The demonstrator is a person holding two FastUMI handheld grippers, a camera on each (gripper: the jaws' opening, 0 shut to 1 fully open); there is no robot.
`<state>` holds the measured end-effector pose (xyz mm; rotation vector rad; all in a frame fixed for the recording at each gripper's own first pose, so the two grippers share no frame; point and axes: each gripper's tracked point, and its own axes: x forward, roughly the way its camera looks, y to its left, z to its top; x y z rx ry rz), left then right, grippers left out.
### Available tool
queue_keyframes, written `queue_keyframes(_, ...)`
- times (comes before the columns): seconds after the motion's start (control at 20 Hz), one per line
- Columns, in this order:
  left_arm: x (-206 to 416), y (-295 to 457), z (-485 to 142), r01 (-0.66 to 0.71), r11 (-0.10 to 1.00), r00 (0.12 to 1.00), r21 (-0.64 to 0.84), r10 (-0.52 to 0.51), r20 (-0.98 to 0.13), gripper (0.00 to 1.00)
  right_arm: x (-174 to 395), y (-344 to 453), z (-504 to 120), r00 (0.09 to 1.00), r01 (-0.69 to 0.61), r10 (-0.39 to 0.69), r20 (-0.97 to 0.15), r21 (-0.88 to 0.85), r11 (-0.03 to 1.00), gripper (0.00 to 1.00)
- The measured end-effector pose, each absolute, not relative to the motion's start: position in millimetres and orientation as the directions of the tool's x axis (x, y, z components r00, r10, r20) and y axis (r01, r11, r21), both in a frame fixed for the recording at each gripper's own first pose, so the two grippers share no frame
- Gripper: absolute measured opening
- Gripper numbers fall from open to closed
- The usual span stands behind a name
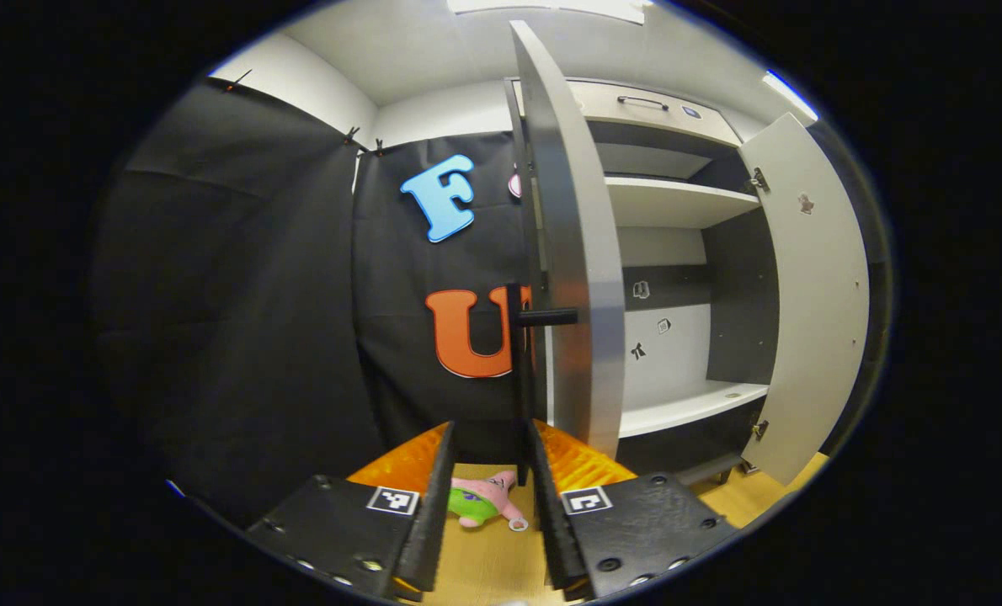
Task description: Open the right door of the double-door shoe cabinet with the right hand, and open the left door with the left hand.
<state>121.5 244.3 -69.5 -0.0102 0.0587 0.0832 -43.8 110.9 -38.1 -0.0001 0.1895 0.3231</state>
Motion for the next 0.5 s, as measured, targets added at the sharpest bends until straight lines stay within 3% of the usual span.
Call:
queue_keyframes(0.1, 115.7, 249.7, -75.5, -0.088, 0.996, 0.993, -0.017, 0.087, -0.083, 0.71, -43.5, 107.9, -35.3, 0.934, -0.311, 0.311, -0.173, 0.028, 0.95, 1.0)
queue_keyframes(0.15, 112.0, 252.5, -81.3, -0.1, 0.995, 0.99, -0.004, 0.099, -0.103, 1.0, -43.9, 105.7, -33.7, 0.936, -0.308, 0.308, -0.167, 0.026, 0.951, 1.0)
queue_keyframes(0.5, 70.5, 255.9, -83.0, -0.158, 0.987, 0.981, 0.022, 0.16, -0.105, 0.98, -38.3, 100.8, -29.0, 0.942, -0.297, 0.298, -0.153, 0.031, 0.954, 1.0)
